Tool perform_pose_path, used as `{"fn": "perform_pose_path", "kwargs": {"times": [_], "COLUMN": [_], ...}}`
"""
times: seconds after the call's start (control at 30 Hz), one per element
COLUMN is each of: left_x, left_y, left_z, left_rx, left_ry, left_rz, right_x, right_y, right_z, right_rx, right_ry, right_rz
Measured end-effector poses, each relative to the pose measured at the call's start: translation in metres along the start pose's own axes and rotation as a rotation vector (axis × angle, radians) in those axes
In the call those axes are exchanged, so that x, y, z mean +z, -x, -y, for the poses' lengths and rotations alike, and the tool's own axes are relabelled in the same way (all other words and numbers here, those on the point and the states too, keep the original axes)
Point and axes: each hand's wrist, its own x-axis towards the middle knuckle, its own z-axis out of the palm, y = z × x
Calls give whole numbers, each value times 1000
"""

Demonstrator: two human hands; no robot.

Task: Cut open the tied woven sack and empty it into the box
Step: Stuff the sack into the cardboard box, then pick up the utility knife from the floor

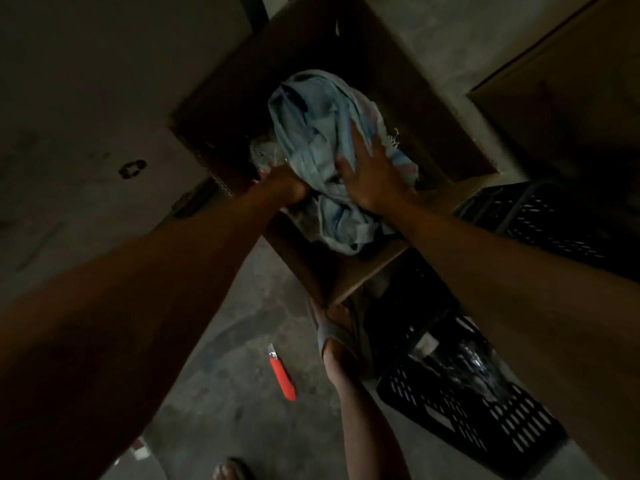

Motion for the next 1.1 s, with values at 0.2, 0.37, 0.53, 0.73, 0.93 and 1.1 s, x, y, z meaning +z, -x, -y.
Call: {"fn": "perform_pose_path", "kwargs": {"times": [0.2,0.37,0.53,0.73,0.93,1.1], "left_x": [0,-24,-44,-23,47,149], "left_y": [35,113,204,297,324,276], "left_z": [3,10,74,224,370,479], "left_rx": [61,262,376,123,-95,-131], "left_ry": [-308,-372,-118,27,-5,-14], "left_rz": [1,-261,-369,-347,-302,-252], "right_x": [6,-14,-10,65,220,360], "right_y": [24,84,167,270,341,353], "right_z": [-3,62,132,198,188,101], "right_rx": [164,162,93,-46,58,243], "right_ry": [247,353,409,510,410,482], "right_rz": [54,-86,-90,-246,-68,28]}}
